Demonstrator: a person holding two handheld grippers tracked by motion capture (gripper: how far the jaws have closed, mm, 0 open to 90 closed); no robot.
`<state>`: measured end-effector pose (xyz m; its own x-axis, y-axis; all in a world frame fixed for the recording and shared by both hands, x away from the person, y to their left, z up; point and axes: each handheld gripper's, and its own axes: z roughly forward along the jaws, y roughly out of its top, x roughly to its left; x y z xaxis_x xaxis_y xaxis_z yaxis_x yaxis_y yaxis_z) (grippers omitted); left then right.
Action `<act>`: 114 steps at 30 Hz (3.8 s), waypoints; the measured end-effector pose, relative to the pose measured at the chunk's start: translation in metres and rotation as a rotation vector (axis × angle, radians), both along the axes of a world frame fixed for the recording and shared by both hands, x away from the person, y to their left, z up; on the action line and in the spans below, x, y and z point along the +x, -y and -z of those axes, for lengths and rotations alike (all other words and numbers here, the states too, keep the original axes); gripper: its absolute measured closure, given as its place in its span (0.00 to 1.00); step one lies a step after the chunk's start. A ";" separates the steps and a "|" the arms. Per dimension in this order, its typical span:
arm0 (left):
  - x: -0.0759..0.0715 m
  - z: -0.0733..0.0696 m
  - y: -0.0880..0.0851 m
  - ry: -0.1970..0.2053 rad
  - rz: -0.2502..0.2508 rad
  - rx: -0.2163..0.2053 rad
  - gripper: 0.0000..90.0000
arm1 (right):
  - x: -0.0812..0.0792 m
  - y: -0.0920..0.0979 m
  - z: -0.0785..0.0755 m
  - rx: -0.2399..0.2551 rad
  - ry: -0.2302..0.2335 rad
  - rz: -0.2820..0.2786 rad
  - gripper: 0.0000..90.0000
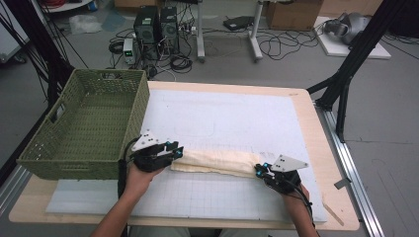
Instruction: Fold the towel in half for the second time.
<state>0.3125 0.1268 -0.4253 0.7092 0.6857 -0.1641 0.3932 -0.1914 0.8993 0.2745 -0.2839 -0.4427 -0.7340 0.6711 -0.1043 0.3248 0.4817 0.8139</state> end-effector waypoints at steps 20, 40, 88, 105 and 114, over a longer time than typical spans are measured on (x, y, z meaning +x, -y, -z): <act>0.002 0.025 0.010 -0.088 -0.014 0.154 0.80 | 0.011 -0.036 -0.040 0.169 0.028 0.126 0.67; 0.003 0.026 0.009 -0.109 -0.040 0.157 0.81 | 0.005 -0.008 0.007 0.035 -0.094 0.201 0.70; 0.003 0.024 0.000 -0.050 -0.120 0.234 0.59 | -0.001 0.002 -0.003 0.100 -0.078 0.209 0.50; 0.002 -0.003 -0.028 0.052 -0.170 -0.041 0.32 | -0.010 0.027 -0.022 0.188 0.018 0.282 0.29; 0.000 -0.006 -0.028 0.066 -0.134 -0.098 0.21 | -0.022 0.048 -0.028 0.199 0.050 0.318 0.20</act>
<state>0.3124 0.1548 -0.4192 0.6236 0.7580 -0.1913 0.3489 -0.0509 0.9358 0.2526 -0.3318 -0.4149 -0.4834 0.8751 0.0205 0.3898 0.1942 0.9002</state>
